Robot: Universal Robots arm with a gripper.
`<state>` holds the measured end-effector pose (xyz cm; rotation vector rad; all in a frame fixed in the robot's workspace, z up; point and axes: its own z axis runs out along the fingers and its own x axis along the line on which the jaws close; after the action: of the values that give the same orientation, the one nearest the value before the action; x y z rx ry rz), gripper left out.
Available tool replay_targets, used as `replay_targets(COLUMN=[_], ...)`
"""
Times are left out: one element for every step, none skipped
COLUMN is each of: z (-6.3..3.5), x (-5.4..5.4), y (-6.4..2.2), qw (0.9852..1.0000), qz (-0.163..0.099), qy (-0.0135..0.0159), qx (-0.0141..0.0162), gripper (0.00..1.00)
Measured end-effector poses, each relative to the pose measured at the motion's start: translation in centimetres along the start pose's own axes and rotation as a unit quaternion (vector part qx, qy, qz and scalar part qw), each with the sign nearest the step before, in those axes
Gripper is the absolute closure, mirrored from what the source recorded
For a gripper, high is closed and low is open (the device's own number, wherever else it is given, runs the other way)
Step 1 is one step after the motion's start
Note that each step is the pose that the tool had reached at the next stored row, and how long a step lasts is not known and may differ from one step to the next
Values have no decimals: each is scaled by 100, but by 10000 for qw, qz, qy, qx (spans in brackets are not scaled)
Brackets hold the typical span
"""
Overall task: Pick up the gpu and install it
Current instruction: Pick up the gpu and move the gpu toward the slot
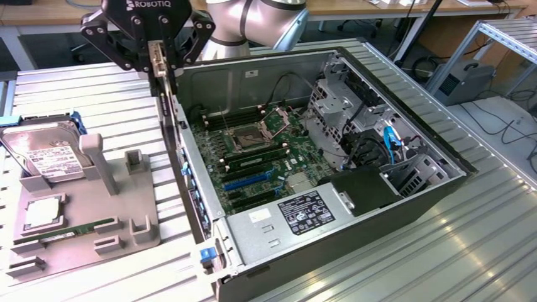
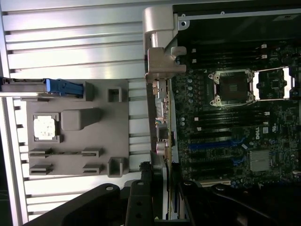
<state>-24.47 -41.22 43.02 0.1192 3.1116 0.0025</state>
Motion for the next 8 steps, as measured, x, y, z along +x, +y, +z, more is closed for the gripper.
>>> replay_targets(z=[1, 1, 2, 2, 3, 4, 6, 6], x=[-3, -4, -7, -9, -11, -13, -16, -18], y=[0, 0, 1, 1, 1, 1, 1, 1], qw=[10000, 10000, 10000, 10000, 10000, 10000, 10000, 10000], qz=[0, 0, 0, 0, 0, 0, 0, 0], qy=[0, 0, 0, 0, 0, 0, 0, 0], qx=[0, 0, 0, 0, 0, 0, 0, 0], gripper=[73, 73, 73, 73, 73, 73, 73, 73])
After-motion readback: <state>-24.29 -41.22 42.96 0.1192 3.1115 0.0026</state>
